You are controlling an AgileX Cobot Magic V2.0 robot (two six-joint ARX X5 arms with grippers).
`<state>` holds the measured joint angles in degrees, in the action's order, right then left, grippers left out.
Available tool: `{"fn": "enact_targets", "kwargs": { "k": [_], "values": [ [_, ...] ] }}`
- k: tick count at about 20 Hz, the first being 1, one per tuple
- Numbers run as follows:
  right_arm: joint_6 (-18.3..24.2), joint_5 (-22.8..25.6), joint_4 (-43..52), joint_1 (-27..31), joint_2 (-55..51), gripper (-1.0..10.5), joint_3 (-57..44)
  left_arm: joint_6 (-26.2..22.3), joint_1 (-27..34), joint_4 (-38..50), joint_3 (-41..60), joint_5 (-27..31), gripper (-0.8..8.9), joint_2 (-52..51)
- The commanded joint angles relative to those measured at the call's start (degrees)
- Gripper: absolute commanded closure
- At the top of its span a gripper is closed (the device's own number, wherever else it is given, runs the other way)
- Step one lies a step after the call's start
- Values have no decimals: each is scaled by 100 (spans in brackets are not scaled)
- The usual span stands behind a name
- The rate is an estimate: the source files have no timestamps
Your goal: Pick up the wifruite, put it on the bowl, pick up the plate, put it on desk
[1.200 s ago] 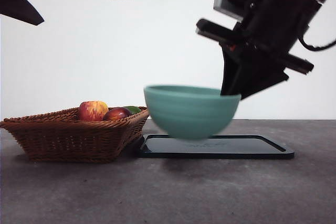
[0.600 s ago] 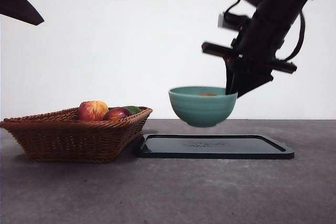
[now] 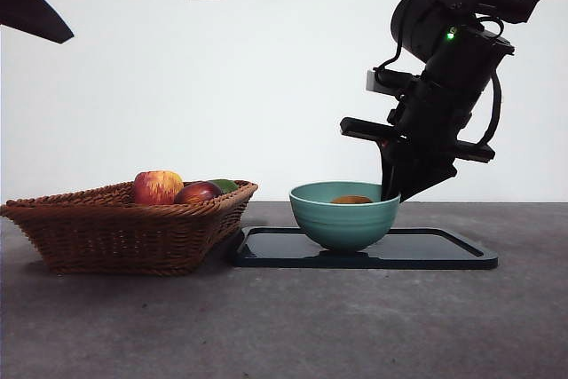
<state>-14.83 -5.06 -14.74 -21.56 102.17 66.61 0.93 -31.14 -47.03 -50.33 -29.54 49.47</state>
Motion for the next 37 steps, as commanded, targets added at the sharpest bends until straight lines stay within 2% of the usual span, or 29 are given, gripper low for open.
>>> {"fn": "enact_targets", "kwargs": {
  "k": [1,3,5,6,12,16,20,23,25,30,37],
  "values": [
    [24,-98,50,-17,125,936,133,-48,-33,26,-37,-15,407,31],
    [-17,-92,48,-33,125,926,133,-48,-33,28,-37,-15,407,31],
    [-92,-92,48,-33,125,794,133,-48,-33,26,-37,-17,407,31],
    [-129,-94,48,-33,122,770,133,-48,-33,26,-37,-15,407,31],
    [-72,-13,-85,7,-289,770,133,-48,-33,28,-37,-15,407,31],
    [74,33,-636,-9,-1154,770,133,-50,-33,31,-37,-15,407,31],
    [337,-509,-1659,-131,-2181,770,133,-50,-33,31,-37,-15,407,31],
    [686,-542,-2472,-330,-2981,770,120,-50,-33,31,-37,-15,407,33],
    [699,-542,-2859,-452,-3414,771,109,-50,-33,31,-37,-15,407,31],
    [699,-566,-3082,-791,-4555,771,-376,-50,-33,31,-37,-15,407,31],
    [737,-1163,-3285,-1150,-5552,771,-1451,-50,-33,31,-37,-15,407,31]
  ]
}}
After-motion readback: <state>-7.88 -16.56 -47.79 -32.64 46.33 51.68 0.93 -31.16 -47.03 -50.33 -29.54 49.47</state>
